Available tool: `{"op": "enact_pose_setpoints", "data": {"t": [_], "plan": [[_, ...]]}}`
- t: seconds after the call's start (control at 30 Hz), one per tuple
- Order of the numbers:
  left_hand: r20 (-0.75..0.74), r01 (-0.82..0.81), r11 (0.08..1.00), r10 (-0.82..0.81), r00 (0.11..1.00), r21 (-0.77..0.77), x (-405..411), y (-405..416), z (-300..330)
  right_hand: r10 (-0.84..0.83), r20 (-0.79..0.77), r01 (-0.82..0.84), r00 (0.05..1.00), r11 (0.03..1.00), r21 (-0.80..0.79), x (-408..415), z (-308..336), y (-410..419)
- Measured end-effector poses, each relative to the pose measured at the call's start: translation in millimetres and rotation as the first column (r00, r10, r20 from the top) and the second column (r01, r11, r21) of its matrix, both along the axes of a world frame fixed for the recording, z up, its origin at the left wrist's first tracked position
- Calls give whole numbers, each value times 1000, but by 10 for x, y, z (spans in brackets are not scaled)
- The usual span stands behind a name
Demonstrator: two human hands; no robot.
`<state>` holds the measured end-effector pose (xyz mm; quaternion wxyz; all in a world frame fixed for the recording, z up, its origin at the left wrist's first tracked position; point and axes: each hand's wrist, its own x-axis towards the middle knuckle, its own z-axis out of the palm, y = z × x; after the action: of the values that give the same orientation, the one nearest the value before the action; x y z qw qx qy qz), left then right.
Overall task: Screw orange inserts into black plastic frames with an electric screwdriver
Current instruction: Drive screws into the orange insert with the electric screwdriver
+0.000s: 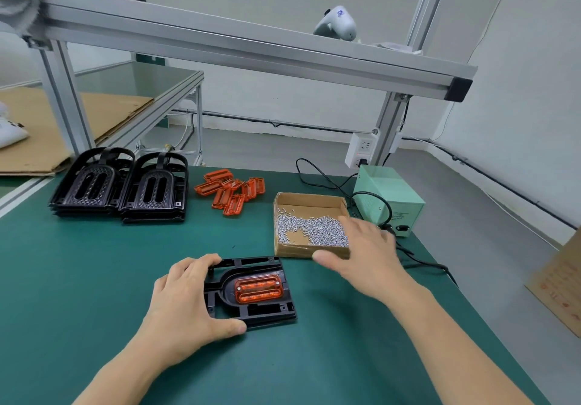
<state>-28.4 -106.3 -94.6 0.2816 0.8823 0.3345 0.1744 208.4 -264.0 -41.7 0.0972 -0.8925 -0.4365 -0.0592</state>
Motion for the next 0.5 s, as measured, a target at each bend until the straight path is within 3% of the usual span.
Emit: {"op": "enact_pose_setpoints", "data": {"t": [0.1, 0.17, 0.5], "plan": [[-20, 2, 1000, -2, 1000, -2, -1, 10, -6, 245, -237, -281, 940, 950, -132, -191, -29, 103], [-20, 3, 1000, -3, 1000, 4, 2, 17, -12, 325, -302, -390, 896, 902, -186, -277, -102, 181], [0, 12, 999, -12, 1000, 47, 4, 23, -13, 505, -339, -592, 794, 770, -239, -523, -178, 573]]}}
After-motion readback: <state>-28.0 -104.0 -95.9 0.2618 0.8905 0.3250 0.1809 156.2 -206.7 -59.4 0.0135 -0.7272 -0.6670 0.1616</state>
